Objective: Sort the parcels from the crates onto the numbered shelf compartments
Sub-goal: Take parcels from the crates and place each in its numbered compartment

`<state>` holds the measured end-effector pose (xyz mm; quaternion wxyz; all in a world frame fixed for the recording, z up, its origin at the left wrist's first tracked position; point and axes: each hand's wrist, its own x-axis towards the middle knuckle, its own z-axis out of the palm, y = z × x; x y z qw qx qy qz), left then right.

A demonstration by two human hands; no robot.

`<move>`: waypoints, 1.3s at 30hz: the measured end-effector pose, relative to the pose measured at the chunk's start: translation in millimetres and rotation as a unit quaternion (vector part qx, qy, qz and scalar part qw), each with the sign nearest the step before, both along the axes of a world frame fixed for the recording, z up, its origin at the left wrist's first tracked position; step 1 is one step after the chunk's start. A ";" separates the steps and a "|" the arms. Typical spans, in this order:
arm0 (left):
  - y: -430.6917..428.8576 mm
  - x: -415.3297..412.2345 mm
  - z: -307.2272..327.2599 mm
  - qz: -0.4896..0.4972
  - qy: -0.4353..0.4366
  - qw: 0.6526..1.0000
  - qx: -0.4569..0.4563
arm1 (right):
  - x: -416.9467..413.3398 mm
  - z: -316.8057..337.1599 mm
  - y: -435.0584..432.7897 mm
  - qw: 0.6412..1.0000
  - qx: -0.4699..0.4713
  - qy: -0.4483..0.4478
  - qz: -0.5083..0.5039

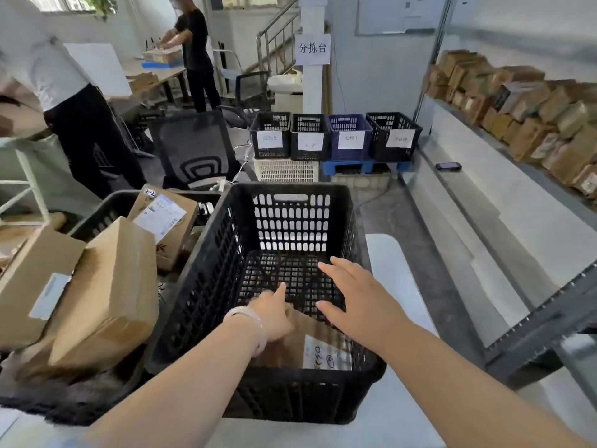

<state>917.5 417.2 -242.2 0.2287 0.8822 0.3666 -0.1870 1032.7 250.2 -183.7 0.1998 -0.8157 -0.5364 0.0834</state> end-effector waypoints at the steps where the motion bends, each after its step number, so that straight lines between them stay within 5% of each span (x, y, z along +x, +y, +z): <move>1: 1.7 6.3 -2.6 -0.010 0.028 1.000 -0.008 | 1.2 -0.9 3.1 1.000 -0.003 -0.001 -0.001; 6: 4.8 17.7 -13.1 -0.032 0.066 0.993 -0.094 | 11.1 -0.8 12.6 1.000 -0.003 -0.004 -0.004; 18: 21.6 2.2 -7.7 0.175 -0.133 0.966 -0.135 | 33.9 12.4 13.0 1.000 0.011 0.010 0.003; 20: 29.5 -6.7 4.9 0.244 -0.205 0.935 -0.157 | 38.2 17.4 14.9 0.999 0.029 0.019 -0.002; 25: 31.0 -28.6 39.5 0.378 -0.411 0.794 -0.241 | 39.0 25.6 28.4 0.992 0.078 0.085 -0.048; 30: 3.2 -24.6 63.5 0.406 -0.552 0.667 -0.292 | 26.8 36.4 44.7 0.934 0.139 0.306 -0.120; 33: -13.5 -17.6 72.1 0.408 -0.585 0.632 -0.305 | 21.8 38.8 52.8 0.899 0.140 0.400 -0.108; 35: -20.0 -16.0 73.4 0.380 -0.588 0.651 -0.293 | 20.1 40.0 52.9 0.895 0.152 0.411 -0.086; 39: -24.1 -17.5 76.4 0.290 -0.539 0.774 -0.160 | 24.1 41.4 47.3 0.896 0.183 0.395 -0.088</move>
